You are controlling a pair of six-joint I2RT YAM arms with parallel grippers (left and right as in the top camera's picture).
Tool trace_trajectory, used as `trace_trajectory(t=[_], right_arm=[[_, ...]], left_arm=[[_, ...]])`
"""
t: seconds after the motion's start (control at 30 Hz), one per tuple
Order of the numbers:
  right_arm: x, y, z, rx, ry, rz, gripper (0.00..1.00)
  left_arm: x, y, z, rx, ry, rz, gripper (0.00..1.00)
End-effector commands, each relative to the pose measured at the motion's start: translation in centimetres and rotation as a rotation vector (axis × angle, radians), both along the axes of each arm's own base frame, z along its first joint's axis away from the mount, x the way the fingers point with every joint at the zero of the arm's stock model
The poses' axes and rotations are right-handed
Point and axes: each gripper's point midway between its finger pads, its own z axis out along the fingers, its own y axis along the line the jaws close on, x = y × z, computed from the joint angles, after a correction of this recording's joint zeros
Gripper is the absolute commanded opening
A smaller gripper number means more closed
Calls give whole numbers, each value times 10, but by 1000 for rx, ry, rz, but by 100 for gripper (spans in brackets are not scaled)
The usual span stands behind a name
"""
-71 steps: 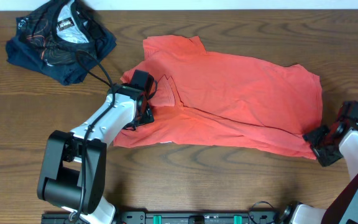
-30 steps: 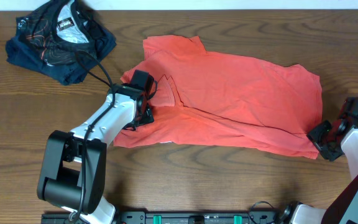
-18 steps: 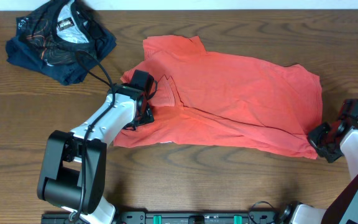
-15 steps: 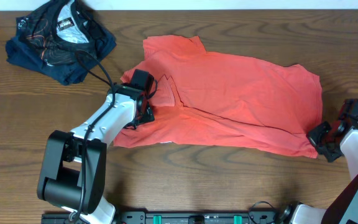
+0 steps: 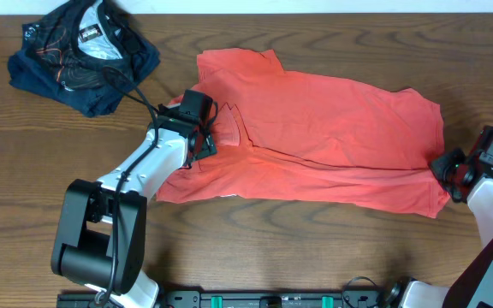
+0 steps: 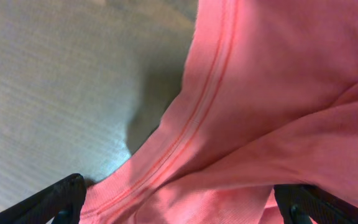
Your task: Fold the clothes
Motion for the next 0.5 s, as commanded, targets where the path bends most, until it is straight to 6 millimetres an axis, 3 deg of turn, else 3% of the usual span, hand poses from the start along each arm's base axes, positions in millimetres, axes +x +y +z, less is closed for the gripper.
trace_trajectory(t=[0.0, 0.13, 0.33, 0.47], right_arm=[[9, 9, -5, 19, -11, 1, 2], [16, 7, -11, 8, -20, -5, 2], [14, -13, -13, -64, -6, -99, 2], [18, -19, -9, -101, -20, -85, 2]], left_arm=[[5, 0, -4, -5, -13, -4, 98], [16, -3, 0, -19, -65, -4, 98], [27, -5, 4, -27, -111, -1, 98], [29, 9, 6, 20, -124, 29, 98]])
